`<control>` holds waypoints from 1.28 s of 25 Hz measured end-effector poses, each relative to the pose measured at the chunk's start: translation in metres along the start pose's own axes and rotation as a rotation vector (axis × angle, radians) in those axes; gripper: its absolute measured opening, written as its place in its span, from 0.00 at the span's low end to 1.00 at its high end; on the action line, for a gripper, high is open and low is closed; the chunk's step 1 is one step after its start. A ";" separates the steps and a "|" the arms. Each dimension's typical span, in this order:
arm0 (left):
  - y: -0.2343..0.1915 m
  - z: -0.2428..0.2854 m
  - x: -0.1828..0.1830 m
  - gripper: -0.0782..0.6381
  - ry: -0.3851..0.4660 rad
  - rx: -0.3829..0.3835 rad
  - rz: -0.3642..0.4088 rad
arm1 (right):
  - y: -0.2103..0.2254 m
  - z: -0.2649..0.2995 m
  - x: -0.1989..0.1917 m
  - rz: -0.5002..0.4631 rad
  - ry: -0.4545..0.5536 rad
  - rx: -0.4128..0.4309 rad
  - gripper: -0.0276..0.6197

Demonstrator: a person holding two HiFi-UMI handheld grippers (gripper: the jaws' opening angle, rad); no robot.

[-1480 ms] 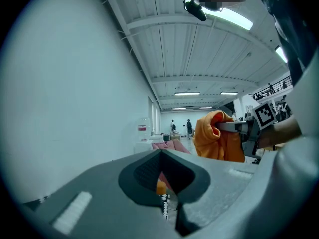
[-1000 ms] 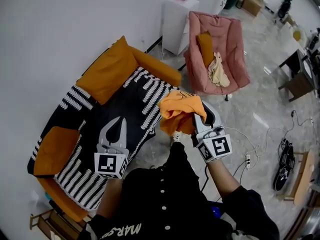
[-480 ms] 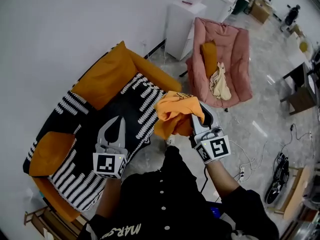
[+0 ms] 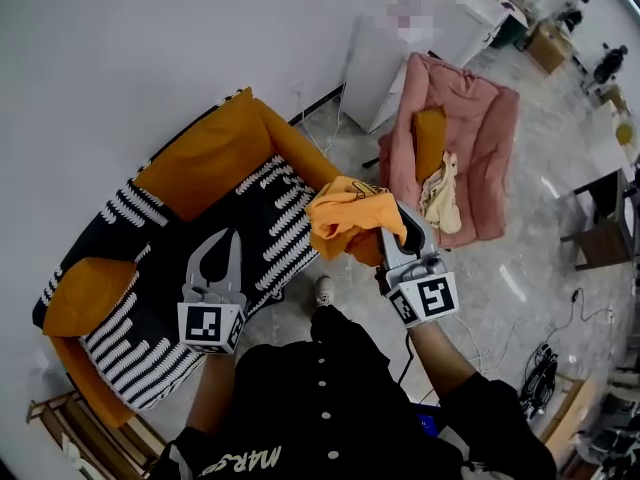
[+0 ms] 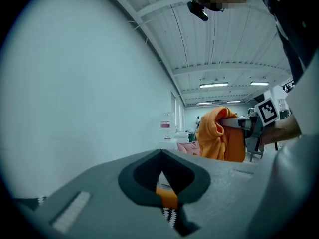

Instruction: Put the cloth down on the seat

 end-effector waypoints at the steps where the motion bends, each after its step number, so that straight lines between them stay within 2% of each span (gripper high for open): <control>1: 0.002 0.007 0.003 0.11 0.000 0.008 0.000 | 0.008 0.005 0.001 0.000 0.004 0.009 0.17; 9: 0.011 0.047 0.011 0.11 0.005 0.095 0.006 | 0.052 0.051 -0.005 0.003 0.020 0.108 0.17; 16: 0.001 0.052 0.012 0.11 0.010 0.258 -0.004 | 0.060 0.107 -0.015 0.021 0.034 0.277 0.17; 24: -0.019 0.018 0.009 0.11 0.001 0.476 -0.040 | 0.028 0.171 -0.021 0.054 0.056 0.453 0.17; 32: -0.018 -0.012 0.010 0.11 -0.017 0.615 -0.057 | -0.004 0.200 -0.025 0.102 0.055 0.593 0.17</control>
Point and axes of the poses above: the fingertips, and each gripper's own axes: z forward along the fingers, y to its right, x out of its top, the point moved 7 cm from there along -z, backward along the fingers, and after that the axes turned 5 degrees about -z, right-handed, at the moved point
